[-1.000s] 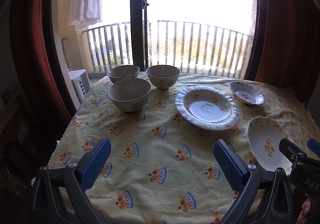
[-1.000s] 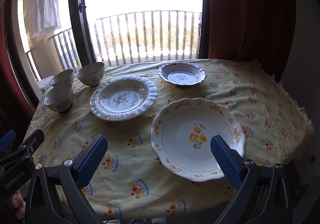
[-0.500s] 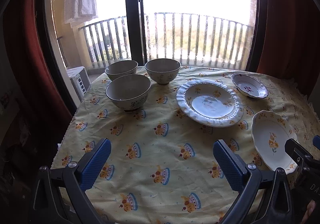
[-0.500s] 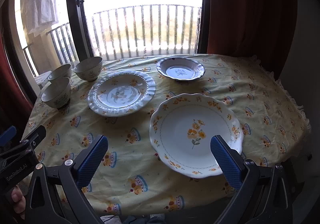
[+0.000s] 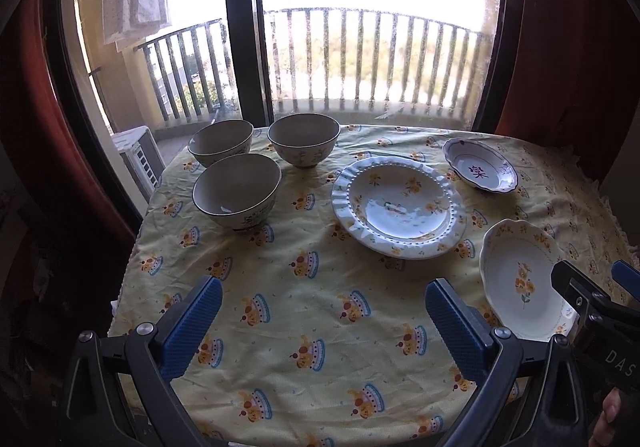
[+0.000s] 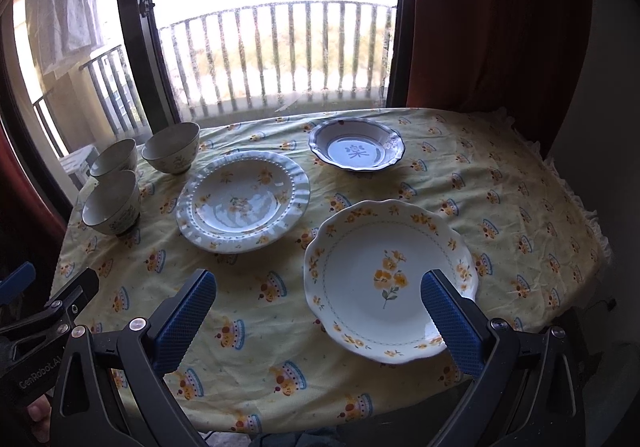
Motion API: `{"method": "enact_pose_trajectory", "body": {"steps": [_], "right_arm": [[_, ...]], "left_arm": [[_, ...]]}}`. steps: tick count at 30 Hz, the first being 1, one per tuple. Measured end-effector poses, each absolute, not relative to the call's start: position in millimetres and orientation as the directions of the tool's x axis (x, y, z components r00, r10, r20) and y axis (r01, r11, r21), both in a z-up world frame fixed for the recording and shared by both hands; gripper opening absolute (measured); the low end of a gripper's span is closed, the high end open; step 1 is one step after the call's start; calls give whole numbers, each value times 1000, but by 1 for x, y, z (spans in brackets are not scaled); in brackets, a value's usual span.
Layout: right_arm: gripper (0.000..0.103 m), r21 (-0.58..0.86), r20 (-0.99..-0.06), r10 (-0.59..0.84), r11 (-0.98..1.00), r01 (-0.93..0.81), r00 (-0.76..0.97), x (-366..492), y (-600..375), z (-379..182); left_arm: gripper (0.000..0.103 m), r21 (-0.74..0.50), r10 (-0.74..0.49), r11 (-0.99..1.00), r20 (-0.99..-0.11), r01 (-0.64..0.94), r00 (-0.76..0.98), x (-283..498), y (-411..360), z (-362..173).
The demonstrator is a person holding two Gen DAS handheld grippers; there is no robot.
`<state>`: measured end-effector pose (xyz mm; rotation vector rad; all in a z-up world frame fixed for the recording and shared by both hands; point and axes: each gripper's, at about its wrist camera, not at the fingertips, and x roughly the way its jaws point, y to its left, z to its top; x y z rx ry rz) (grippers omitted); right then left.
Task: Organize plates and bowls
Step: 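Move both tools toward the large yellow-flower plate, then close both tools on the rim of the yellow-flower plate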
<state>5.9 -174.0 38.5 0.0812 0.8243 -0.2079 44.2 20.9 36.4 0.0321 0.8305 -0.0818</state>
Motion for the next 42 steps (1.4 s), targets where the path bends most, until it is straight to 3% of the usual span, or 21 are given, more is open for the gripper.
{"method": "enact_pose_trajectory", "body": {"steps": [21, 34, 39, 42], "right_arm": [[99, 19, -793, -82, 987, 160, 603, 62, -290, 20], [95, 14, -870, -27, 997, 79, 492, 100, -352, -31], [92, 14, -897, -4, 999, 37, 442, 113, -363, -56], [91, 22, -911, 11, 1000, 21, 412, 117, -367, -69]], "left_arm": [[99, 8, -19, 999, -819, 46, 574, 83, -105, 12], [89, -4, 10, 1000, -893, -29, 449, 106, -174, -45], [78, 9, 25, 999, -924, -44, 381, 109, -188, -69], [78, 23, 42, 998, -932, -57, 359, 110, -195, -80]]}}
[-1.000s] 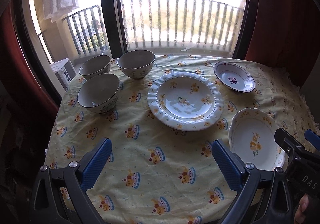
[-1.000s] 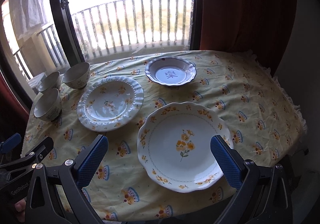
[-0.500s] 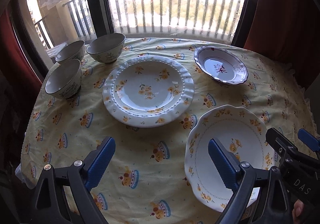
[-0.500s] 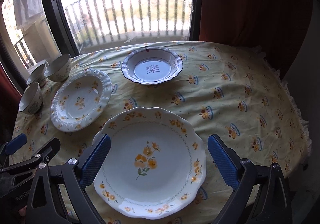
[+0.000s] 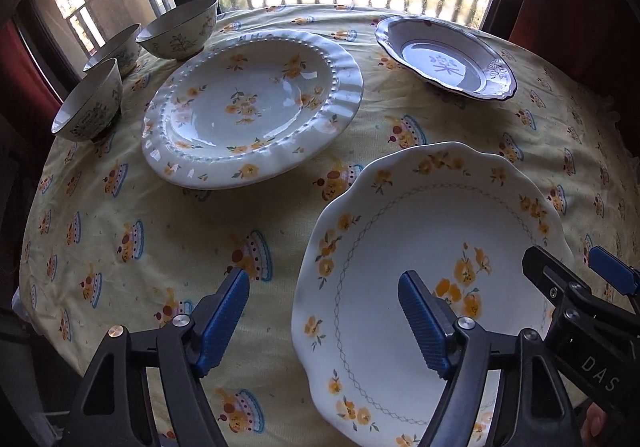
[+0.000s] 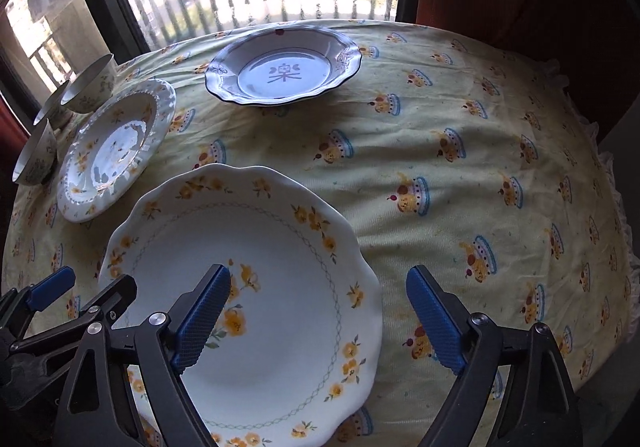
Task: Organize plates and bowls
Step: 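Close both tools on the rim of the yellow-flower plate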
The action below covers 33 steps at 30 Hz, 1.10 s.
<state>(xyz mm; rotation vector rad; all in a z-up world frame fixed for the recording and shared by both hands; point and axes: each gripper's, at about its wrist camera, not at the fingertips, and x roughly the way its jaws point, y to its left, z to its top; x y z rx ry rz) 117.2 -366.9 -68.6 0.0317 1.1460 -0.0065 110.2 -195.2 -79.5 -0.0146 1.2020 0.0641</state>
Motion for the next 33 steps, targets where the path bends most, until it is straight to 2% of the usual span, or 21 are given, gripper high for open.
{"method": "enact_pose_trajectory", "body": {"steps": [4, 8, 14, 20, 22, 26, 33], "right_arm": [[89, 29, -926, 29, 1000, -6, 377, 120, -370, -82], [76, 58, -948, 55, 998, 1, 314, 125, -373, -96], [68, 70, -956, 72, 997, -15, 284, 129, -373, -106], [68, 64, -958, 66, 998, -14, 281, 132, -370, -107], [67, 58, -961, 57, 998, -6, 272, 135, -367, -107], [67, 18, -959, 26, 999, -31, 283, 129, -357, -101], [67, 7, -964, 3, 1000, 15, 267, 117, -353, -94]], "left_arm": [[71, 16, 41, 997, -947, -81, 318, 111, -199, -92], [58, 16, 45, 995, -956, -101, 291, 113, -200, -101], [58, 15, 55, 991, -954, -136, 294, 114, -199, -100], [60, 15, 58, 989, -955, -149, 292, 118, -200, -101], [56, 16, 62, 989, -950, -149, 306, 116, -200, -100], [56, 13, 57, 989, -951, -145, 303, 112, -195, -99], [56, -5, 7, 999, -951, -38, 310, 103, -187, -85]]}}
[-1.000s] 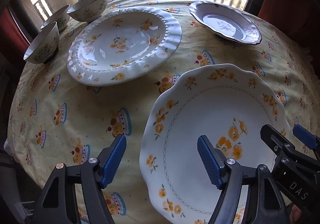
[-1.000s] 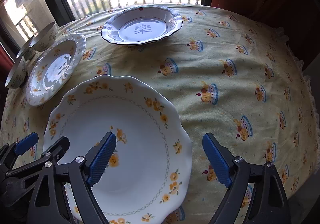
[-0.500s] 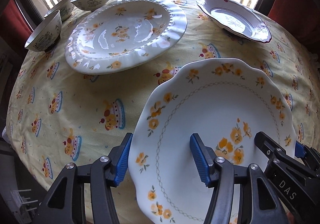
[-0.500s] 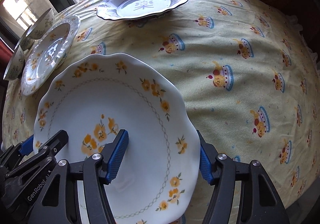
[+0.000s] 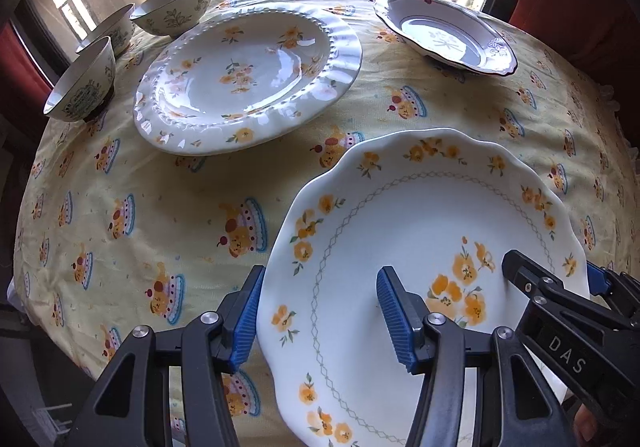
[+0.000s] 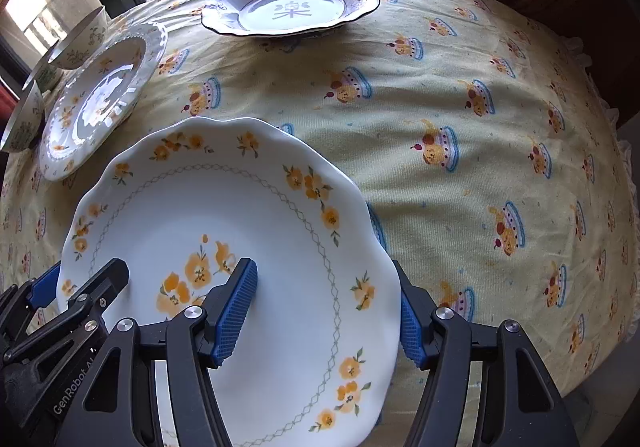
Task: Organize plates and bowls
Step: 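Close both tools on the rim of the yellow-flower plate, then carry the yellow-flower plate toward the bowls and lower it onto the cloth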
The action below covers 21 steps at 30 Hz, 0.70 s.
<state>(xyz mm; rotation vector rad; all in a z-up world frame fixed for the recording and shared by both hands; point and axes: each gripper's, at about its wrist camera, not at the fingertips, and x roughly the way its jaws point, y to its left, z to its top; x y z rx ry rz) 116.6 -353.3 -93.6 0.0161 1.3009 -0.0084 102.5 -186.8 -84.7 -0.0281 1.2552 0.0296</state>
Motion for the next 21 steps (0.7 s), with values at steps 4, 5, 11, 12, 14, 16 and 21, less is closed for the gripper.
{"method": "enact_pose_trajectory", "body": {"steps": [4, 5, 11, 12, 14, 16, 21], "right_arm": [[67, 4, -962, -3, 1000, 25, 274, 109, -341, -87], [67, 6, -961, -3, 999, 32, 277, 107, -338, -85], [67, 14, -954, -6, 998, 63, 300, 97, -305, -69], [67, 16, -954, -3, 998, 63, 301, 96, -298, -67], [67, 23, -953, 2, 998, 65, 304, 93, -286, -63], [67, 24, -951, 2, 997, 68, 308, 95, -272, -61], [66, 29, -948, 11, 998, 52, 318, 98, -238, -55]], "left_arm": [[56, 0, 7, 1000, -946, -21, 324, 100, -176, -78], [56, -3, 3, 1000, -945, -16, 326, 100, -172, -76], [56, -1, -5, 1000, -935, 13, 356, 100, -137, -61], [56, -1, -6, 1000, -933, 13, 360, 100, -130, -59], [56, -2, -7, 1000, -932, 15, 363, 98, -118, -57], [56, -9, -15, 1000, -933, 17, 360, 98, -104, -57], [56, -28, -23, 1000, -934, -9, 356, 97, -68, -55]]}}
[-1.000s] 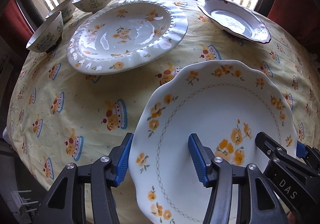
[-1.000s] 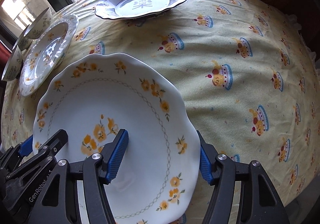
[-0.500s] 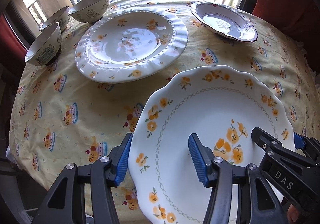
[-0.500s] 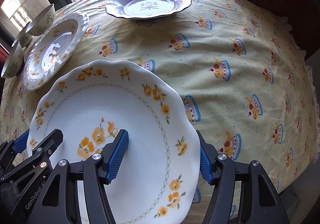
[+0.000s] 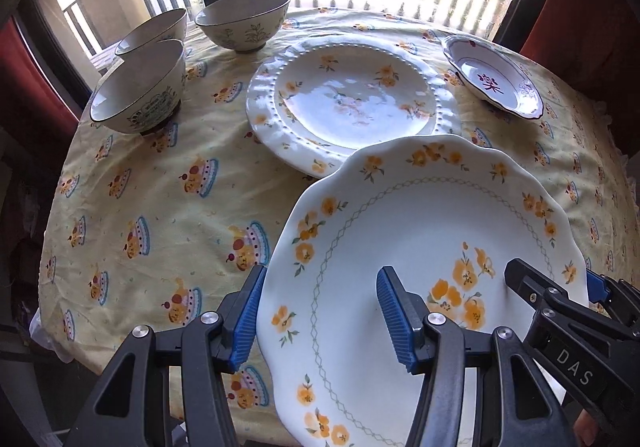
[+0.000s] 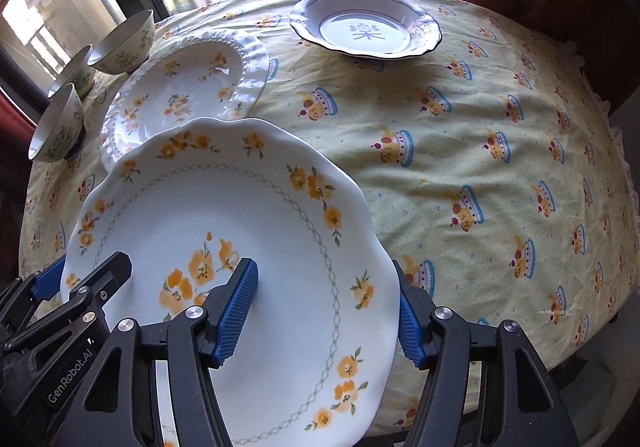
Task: Organize plates and bowls
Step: 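Carry the yellow-flower plate toward the bowls and lower it onto the cloth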
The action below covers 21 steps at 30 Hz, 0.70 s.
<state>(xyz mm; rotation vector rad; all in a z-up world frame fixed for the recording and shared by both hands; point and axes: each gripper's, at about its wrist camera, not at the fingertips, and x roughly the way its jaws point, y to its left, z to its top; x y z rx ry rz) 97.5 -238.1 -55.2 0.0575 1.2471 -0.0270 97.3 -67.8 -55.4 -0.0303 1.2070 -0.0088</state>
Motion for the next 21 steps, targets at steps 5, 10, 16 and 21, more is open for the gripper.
{"method": "enact_pose_trajectory", "body": {"steps": [5, 10, 16, 21], "right_arm": [[66, 27, -944, 15, 999, 32, 330, 101, -199, -52], [66, 35, -944, 30, 999, 10, 328, 104, -162, -54], [66, 39, -945, 39, 999, -7, 324, 106, -118, -60], [66, 48, -952, 52, 999, -20, 303, 112, -84, -74]], "left_arm": [[56, -26, -12, 999, -928, -33, 373, 98, -30, -52], [56, -21, 2, 998, -927, -55, 376, 101, 5, -53], [56, -18, 10, 997, -928, -72, 373, 104, 47, -58], [56, -12, 20, 996, -936, -89, 351, 104, 80, -71]]}}
